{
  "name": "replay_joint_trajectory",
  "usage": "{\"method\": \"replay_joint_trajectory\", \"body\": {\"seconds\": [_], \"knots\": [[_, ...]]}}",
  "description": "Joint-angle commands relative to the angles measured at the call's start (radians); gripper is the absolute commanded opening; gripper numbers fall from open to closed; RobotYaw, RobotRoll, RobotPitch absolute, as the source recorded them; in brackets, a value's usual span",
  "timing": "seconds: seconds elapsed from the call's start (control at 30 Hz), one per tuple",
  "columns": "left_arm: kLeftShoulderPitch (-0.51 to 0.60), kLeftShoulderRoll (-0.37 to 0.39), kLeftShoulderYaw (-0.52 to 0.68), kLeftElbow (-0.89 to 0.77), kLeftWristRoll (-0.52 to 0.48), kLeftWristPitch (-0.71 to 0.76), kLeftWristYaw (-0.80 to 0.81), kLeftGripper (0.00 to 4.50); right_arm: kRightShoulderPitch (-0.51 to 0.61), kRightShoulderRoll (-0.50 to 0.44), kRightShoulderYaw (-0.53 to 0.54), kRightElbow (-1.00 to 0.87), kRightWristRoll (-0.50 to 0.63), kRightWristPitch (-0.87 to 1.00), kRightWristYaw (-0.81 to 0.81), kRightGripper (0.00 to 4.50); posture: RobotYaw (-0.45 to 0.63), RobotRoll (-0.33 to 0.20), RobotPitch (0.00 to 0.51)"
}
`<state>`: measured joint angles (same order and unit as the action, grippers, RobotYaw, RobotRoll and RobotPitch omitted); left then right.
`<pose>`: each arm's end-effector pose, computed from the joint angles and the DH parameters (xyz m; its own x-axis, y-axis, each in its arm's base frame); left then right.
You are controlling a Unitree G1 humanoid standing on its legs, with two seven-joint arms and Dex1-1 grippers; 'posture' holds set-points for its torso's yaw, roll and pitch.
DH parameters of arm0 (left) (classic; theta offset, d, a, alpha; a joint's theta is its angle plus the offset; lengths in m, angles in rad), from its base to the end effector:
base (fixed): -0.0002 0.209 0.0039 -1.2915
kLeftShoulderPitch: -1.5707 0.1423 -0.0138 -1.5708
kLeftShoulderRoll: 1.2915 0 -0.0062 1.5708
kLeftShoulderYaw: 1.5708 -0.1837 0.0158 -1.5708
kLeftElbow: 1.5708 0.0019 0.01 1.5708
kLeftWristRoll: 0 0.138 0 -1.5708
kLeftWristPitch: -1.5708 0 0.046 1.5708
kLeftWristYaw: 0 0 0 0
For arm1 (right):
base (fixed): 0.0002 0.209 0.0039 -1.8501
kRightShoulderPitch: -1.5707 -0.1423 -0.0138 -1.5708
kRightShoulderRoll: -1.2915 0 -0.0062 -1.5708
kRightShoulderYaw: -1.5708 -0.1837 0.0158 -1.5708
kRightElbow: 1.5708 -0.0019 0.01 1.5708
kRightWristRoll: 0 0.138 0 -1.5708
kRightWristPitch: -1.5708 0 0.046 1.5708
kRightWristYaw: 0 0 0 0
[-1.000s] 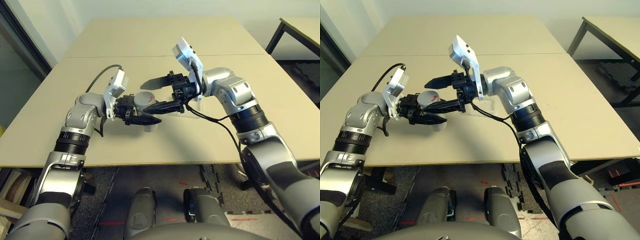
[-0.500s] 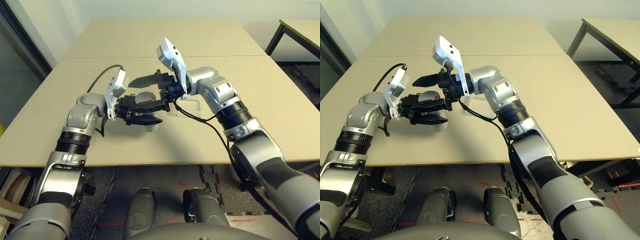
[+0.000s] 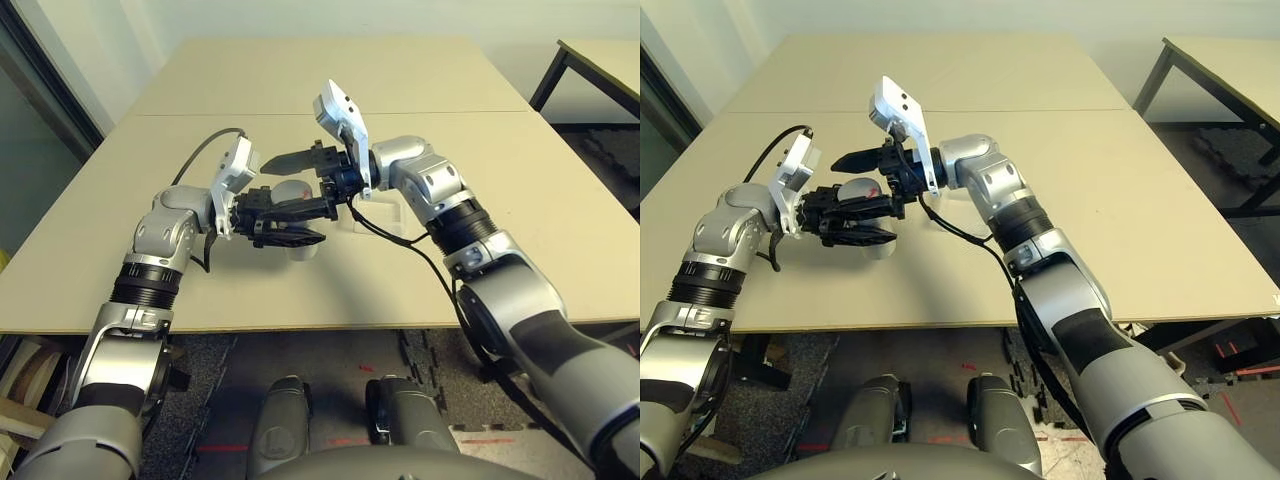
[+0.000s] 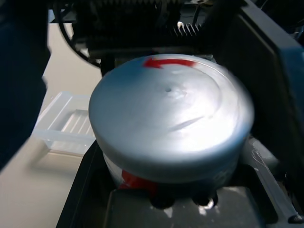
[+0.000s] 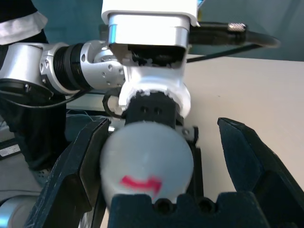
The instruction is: Pour the medicine from the bottle into the box.
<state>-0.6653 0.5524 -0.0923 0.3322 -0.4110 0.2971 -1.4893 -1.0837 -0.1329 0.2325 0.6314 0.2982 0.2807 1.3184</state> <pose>0.3130 0.2208 0.1650 0.0463 -0.9863 -0.1585 0.9987 0.0422 0.0291 0.3505 -0.0700 0.2092 -0.1138 0.9877 -0.1077 -0.9870 -0.1247 -0.1010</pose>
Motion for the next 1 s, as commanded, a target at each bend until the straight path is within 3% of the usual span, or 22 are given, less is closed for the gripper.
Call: {"method": "replay_joint_trajectory", "body": {"seconds": [0.03, 0.47, 0.6, 1.0], "knots": [[-0.015, 0.001, -0.011, -0.008, -0.002, -0.019, -0.039, 2.85, 0.007, -0.077, -0.058, 0.028, -0.016, -0.003, -0.028, 4.50, 0.02, 0.000, 0.027], [-0.030, -0.001, -0.009, 0.026, 0.008, -0.038, -0.058, 2.85, 0.047, -0.252, -0.129, 0.058, -0.014, -0.004, -0.038, 4.50, 0.01, 0.000, 0.025], [-0.031, -0.001, -0.010, 0.029, 0.009, -0.040, -0.061, 2.85, 0.059, -0.261, -0.139, 0.035, -0.011, 0.010, -0.040, 4.50, 0.01, 0.000, 0.025], [-0.039, -0.008, -0.017, 0.053, 0.018, -0.050, -0.063, 2.85, 0.089, -0.211, -0.103, -0.265, 0.080, 0.203, -0.015, 4.50, 0.00, 0.000, 0.028]]}}
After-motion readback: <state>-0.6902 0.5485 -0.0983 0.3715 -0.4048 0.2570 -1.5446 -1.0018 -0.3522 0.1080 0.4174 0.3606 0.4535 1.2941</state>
